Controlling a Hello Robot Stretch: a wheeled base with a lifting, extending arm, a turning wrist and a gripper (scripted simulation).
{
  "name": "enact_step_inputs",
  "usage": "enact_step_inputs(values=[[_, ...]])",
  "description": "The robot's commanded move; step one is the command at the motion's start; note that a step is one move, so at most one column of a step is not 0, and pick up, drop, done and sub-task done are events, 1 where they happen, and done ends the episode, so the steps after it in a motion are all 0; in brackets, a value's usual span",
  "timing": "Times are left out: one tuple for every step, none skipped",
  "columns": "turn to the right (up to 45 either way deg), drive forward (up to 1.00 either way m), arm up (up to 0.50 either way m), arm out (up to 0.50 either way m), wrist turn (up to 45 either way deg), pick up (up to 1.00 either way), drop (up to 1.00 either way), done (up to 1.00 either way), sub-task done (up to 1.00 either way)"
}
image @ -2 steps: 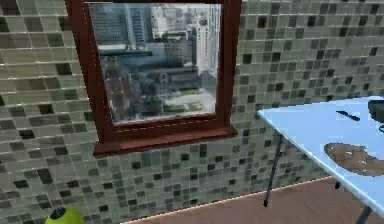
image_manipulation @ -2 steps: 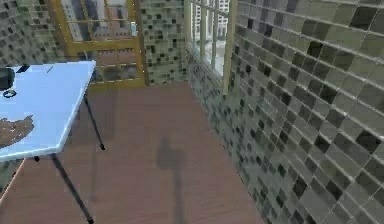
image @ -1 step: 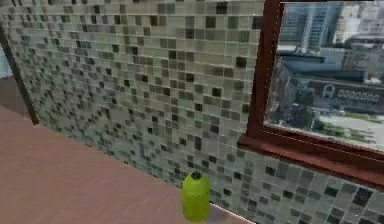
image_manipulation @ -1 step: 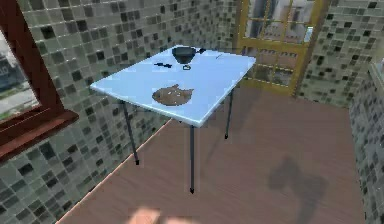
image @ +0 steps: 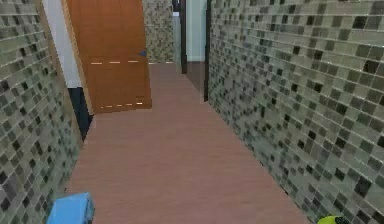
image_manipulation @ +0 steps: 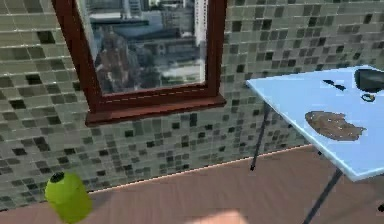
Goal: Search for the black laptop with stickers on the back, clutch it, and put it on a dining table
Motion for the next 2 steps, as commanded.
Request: enact_step_inputs(values=[[-9.0,0.00,0.00,0.00,0.0,0.00,0.00,0.00,0.00],[0.0,0.70,0.00,0.00,0.0,0.00,0.00,0.00,0.00]])
